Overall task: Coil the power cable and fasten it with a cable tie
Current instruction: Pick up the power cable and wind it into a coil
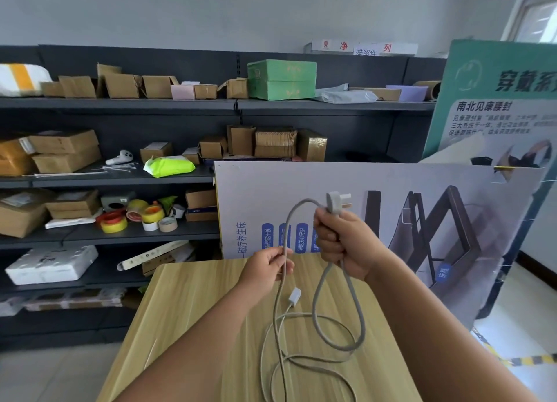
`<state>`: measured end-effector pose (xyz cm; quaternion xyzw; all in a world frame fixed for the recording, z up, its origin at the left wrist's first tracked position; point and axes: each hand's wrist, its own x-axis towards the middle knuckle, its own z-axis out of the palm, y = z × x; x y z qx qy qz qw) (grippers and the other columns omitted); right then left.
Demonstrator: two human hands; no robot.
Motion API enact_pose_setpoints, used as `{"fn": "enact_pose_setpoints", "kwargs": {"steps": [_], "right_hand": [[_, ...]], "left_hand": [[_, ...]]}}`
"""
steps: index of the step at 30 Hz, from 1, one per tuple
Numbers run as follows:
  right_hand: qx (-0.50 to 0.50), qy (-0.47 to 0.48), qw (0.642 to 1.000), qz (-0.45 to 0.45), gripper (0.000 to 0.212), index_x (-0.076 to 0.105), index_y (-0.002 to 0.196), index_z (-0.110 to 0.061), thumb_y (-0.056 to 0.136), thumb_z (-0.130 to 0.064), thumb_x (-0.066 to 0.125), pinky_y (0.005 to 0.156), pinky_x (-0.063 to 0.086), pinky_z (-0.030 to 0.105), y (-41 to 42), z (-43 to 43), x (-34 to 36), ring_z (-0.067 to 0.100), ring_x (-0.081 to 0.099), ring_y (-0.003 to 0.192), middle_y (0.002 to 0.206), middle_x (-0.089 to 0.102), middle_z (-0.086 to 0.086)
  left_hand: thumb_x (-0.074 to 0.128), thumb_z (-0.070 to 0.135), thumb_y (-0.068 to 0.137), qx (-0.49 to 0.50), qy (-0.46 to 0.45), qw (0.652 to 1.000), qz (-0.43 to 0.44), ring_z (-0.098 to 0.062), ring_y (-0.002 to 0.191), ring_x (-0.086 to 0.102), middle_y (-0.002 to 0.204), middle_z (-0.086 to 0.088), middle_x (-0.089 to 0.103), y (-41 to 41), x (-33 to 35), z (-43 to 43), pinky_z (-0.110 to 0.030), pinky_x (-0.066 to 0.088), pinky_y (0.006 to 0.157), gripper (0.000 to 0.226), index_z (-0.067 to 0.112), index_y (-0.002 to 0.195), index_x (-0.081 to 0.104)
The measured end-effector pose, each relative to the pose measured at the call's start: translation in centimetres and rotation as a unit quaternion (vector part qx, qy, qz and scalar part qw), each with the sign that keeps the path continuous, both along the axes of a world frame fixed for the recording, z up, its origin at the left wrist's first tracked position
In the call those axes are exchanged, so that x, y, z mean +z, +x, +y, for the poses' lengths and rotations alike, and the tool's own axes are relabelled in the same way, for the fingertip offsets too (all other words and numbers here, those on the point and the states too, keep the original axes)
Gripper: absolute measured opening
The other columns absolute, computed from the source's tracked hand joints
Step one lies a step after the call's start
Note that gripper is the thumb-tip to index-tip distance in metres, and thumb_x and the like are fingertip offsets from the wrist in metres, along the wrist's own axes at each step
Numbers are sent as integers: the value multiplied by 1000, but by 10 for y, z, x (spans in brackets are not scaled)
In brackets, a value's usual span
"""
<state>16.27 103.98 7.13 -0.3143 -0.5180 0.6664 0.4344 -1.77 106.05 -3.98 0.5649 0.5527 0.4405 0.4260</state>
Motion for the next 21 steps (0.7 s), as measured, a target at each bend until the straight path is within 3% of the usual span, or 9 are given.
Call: {"fn": "enact_pose_setpoints", "kwargs": {"steps": [2,5,7,10,12,15,19,21], "right_hand": [[-72,37,994,-72,27,52,80,-11,101,-26,46,41,25,21,8,6,-5,9,29,43,57,41,-1],[-163,63,967,-183,31,56,84,-7,101,-31,46,47,30,25,1,8,-24,9,35,48,67,49,4],[-176,61,962,-199,33,62,86,-9,100,-34,46,48,32,28,-13,4,-35,11,34,50,73,50,10],[-168,67,962,-203,35,68,88,-11,101,-33,44,48,29,31,-31,-4,-41,12,29,49,62,39,6],[-165,70,962,-206,38,68,93,-5,101,-34,44,47,32,30,-36,-6,-40,11,31,49,63,46,5],[-130,49,975,-174,31,68,86,-11,100,-30,48,49,36,26,-39,-10,-44,9,38,52,70,69,2],[-144,111,960,-212,34,60,70,-15,99,-30,50,58,37,31,-46,-10,-46,12,44,54,57,57,-3],[-190,119,958,-177,32,56,73,-13,99,-30,49,61,42,33,-45,-9,-40,13,48,55,56,50,-4]], "left_hand": [[48,9,100,34,15,998,-44,-18,77,72,82,-6,72,-3,13,-3,-30,60,73,22,16,96,68],[53,8,98,69,48,991,-102,-22,74,73,81,-7,71,0,40,-8,-33,62,69,17,14,94,68],[56,10,97,76,60,987,-128,-23,73,75,79,-6,72,8,58,-11,-37,63,69,12,10,96,68],[62,14,94,77,68,984,-147,-27,72,77,72,-5,76,16,75,-14,-42,63,71,14,4,97,70],[65,19,92,104,99,984,-108,-23,71,76,77,-7,77,15,78,-13,-38,62,71,13,9,93,73],[69,27,88,133,150,979,-41,-15,73,74,80,-2,78,10,83,-10,-29,59,70,14,15,90,76],[73,32,83,90,162,982,-25,-11,64,67,67,5,73,13,86,-11,-32,58,69,15,18,83,78],[66,43,87,108,152,982,-1,-15,68,67,69,3,72,12,72,-13,-37,57,72,25,20,86,76]]}}
